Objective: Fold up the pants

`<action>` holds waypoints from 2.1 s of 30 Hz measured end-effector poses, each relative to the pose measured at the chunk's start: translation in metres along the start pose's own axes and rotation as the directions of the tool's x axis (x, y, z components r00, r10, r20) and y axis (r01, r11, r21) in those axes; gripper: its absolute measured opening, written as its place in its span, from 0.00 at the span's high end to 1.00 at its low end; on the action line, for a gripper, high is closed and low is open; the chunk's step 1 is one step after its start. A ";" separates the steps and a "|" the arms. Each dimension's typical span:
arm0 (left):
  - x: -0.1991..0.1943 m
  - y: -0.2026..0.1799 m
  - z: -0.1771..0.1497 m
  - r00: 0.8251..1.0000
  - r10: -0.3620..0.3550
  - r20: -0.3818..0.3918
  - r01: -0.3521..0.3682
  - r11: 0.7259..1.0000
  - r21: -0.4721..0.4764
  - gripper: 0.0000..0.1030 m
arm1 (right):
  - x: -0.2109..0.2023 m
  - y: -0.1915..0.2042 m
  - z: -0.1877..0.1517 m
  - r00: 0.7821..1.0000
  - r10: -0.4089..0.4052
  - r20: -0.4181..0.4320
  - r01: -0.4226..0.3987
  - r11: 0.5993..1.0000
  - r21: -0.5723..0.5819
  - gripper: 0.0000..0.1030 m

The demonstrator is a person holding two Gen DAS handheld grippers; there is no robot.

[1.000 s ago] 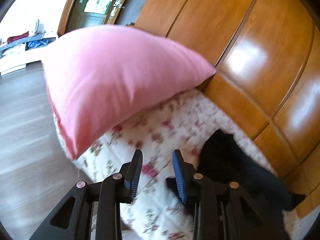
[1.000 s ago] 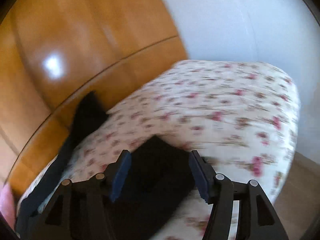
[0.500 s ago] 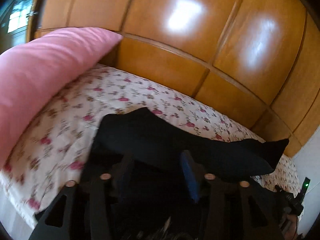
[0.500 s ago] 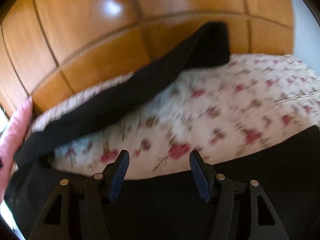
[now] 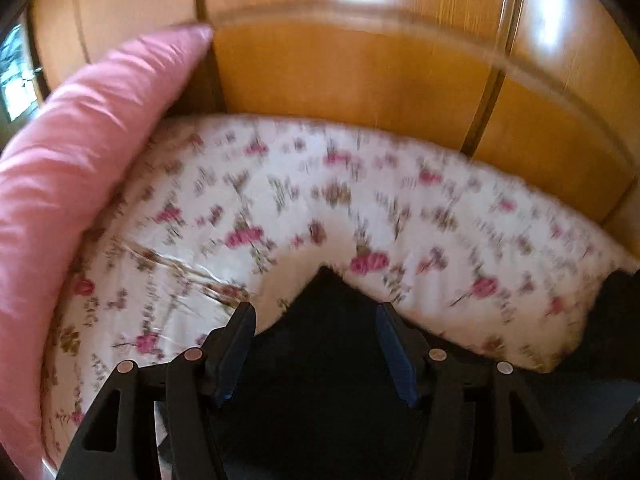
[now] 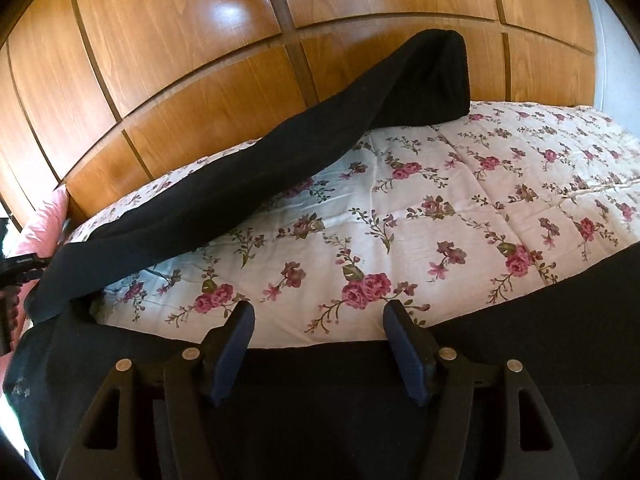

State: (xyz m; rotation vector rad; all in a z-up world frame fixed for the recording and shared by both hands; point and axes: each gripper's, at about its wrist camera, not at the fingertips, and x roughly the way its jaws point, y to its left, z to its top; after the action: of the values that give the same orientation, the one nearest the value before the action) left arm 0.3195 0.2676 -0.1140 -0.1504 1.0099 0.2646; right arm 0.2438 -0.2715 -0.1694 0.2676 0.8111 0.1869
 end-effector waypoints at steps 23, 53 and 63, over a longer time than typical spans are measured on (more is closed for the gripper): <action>-0.024 0.030 0.058 0.945 0.100 0.310 -0.065 0.990 -0.122 0.97 | 0.002 -0.003 -0.001 1.000 -0.005 0.004 0.005 1.000 -0.009 0.34; 0.018 -0.050 -0.034 0.989 -0.015 0.146 0.032 0.993 -0.117 0.65 | -0.021 -0.025 0.021 0.998 0.054 0.015 -0.055 0.994 0.091 0.34; 0.023 -0.050 -0.033 0.983 0.026 0.184 -0.006 0.994 -0.105 0.64 | 0.005 -0.161 0.099 0.989 -0.144 -0.026 0.145 0.947 0.286 0.34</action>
State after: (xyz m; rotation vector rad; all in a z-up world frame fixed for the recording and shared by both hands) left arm 0.3183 0.2148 -0.1506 -0.2087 0.8130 0.3403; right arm 0.3295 -0.4390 -0.1566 0.4801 0.8592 -0.0705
